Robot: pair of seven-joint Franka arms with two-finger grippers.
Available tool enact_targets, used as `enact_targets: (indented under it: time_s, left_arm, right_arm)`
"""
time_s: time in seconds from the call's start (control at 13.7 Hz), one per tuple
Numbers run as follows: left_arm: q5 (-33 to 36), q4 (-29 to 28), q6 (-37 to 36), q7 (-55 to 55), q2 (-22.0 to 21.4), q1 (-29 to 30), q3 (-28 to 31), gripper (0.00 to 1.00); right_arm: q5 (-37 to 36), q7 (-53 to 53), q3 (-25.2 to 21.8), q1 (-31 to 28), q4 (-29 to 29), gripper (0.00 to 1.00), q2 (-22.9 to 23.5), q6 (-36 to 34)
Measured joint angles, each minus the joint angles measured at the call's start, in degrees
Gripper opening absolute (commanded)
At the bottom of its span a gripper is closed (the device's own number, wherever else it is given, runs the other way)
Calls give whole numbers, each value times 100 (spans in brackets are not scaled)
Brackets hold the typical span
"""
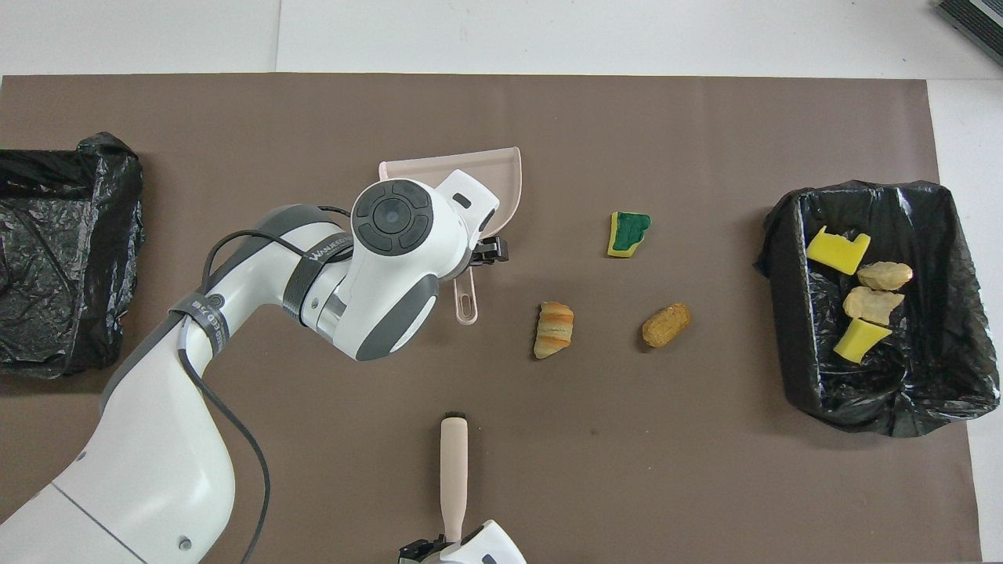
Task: Sweep and dump trash in bin
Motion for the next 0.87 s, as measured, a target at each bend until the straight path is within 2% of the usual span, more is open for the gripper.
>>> enact_targets:
  time_s: [0.22,0.29,0.44,0.51,0.58,0.66,0.73,0.87]
  left_arm:
    - [18,0,0,5,18,0,0,79]
    - [66,0,0,5,28,0,0,74]
    - [172,0,-3,5,44,0,1,55]
    - [201,0,-4,5,50,0,1,42]
    - [214,0,-5,19,54,0,1,22]
    - [221,0,-5,43,55,1,3,6]
    - [224,11,-5,95,55,7,10,0]
    - [229,30,-36,342,50,33,26,0]
  right_arm:
    - [-11,0,-34,-51,0,0,5,0]
    - [-16,0,-39,-134,0,0,5,0]
    - [-38,-65,-48,-370,1,0,4,-5]
    - [-43,-213,-51,-528,2,0,3,-35]
    - [-44,-412,-54,-685,3,0,-5,-77]
    - [-44,-612,-58,-841,7,0,-20,-127]
    - [-46,-845,-62,-1027,13,0,-48,-183]
    - [-53,-1319,-68,-1335,39,0,-157,-510]
